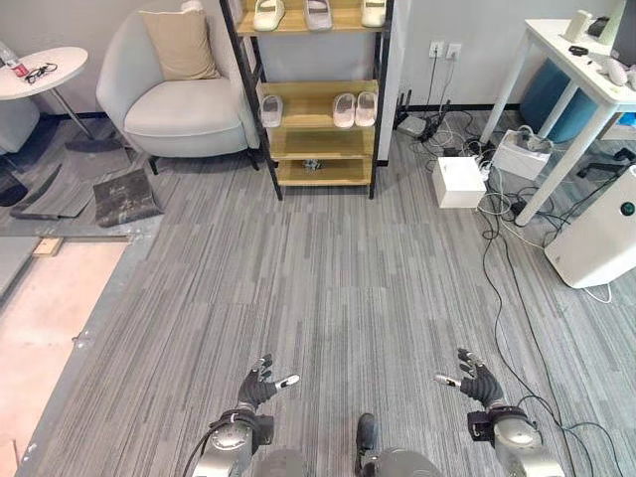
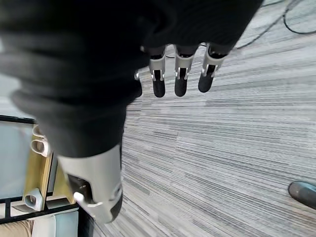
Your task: Arrange the slippers neatly on the shoe rack.
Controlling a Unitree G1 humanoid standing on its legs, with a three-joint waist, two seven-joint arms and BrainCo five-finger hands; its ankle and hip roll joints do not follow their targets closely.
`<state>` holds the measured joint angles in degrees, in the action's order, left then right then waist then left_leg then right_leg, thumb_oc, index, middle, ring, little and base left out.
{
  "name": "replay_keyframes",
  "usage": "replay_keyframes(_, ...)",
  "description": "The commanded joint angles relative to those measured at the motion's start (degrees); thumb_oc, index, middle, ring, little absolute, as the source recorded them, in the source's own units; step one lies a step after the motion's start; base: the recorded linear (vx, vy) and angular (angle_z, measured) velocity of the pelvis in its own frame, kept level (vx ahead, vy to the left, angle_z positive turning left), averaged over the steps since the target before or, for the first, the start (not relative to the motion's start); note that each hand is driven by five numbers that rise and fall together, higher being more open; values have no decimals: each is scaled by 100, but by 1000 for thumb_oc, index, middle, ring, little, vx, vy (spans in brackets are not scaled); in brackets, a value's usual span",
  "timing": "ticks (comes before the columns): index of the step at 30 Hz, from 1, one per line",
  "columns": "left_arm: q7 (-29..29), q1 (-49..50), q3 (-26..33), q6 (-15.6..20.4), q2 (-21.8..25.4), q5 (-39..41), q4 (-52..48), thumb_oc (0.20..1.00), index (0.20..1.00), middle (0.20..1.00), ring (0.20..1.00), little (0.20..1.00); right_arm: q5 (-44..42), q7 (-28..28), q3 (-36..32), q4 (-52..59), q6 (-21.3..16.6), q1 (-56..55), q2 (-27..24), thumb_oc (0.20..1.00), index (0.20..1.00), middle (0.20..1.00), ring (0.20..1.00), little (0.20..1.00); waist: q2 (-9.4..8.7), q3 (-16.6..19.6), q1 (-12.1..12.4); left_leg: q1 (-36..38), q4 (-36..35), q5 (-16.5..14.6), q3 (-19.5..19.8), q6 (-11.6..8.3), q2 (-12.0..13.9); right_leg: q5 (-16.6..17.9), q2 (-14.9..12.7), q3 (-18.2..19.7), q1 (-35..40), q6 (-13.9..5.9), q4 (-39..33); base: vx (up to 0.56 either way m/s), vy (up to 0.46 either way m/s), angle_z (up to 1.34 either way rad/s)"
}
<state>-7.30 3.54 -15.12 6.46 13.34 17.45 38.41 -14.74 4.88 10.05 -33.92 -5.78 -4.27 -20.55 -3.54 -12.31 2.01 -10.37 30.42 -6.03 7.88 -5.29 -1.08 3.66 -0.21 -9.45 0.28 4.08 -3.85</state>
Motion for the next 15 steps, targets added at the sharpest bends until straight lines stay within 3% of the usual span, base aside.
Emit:
replay_keyframes(1,-45,-167,35,167,209,85,-288,1000,1000,1000,1000,1000,-121,47,-98,411,-229,104,-73,1000,1000,1000,1000,1000,-107,-116,226,168,-1626,587,-439,377,-256,-282,-323,195,405,-735,228,365,84,5)
replay_keyframes(2,-46,-163,20,135,199,20,-236,1000,1000,1000,1000,1000,-103,66,-67,411,-240,113,-56,1000,1000,1000,1000,1000,-47,-69,258,-24,-2233,914,-491,365,-104,-358,-260,204,550,-755,159,269,71,-3)
replay_keyframes(3,-47,-159,20,136,197,18,-234,1000,1000,1000,1000,1000,-102,67,-64,410,-241,109,-57,1000,1000,1000,1000,1000,-61,-77,262,39,-2319,948,-498,363,-114,-365,-273,208,576,-755,148,262,70,8)
replay_keyframes(4,-52,-174,-4,108,186,-31,-181,1000,1000,1000,1000,1000,-87,67,-40,397,-241,112,-39,1000,1000,1000,1000,1000,-28,-45,294,22,-2714,1171,-492,341,-14,-441,-234,222,696,-763,110,379,114,5)
replay_keyframes(5,-63,-185,-26,57,185,-172,-173,1000,1000,1000,1000,1000,-27,96,9,446,-223,125,-19,1000,1000,1000,1000,1000,47,41,334,-200,-3459,1511,-544,241,47,-563,-168,287,890,-771,15,374,117,-5)
replay_keyframes(7,-41,-164,24,39,221,-196,-203,1000,1000,1000,1000,1000,19,54,10,498,-172,137,-2,1000,1000,1000,1000,1000,80,158,343,-75,-3513,1605,-521,248,14,-616,-173,397,1045,-800,10,443,196,-15)
replay_keyframes(11,-4,-57,3,51,308,-420,-246,1000,1000,1000,1000,1000,186,-23,105,487,-143,201,83,1000,1000,1000,1000,1000,7,346,394,138,-3242,1441,-520,438,-181,-687,-456,522,1131,-1012,499,414,241,-43)
replay_keyframes(15,52,-13,-61,45,397,-453,-377,1000,1000,1000,1000,1000,214,-78,180,572,-136,287,221,1000,1000,1000,1000,1000,1,290,386,442,-3060,1048,-579,794,-339,208,-717,627,420,-1208,2341,255,220,-24)
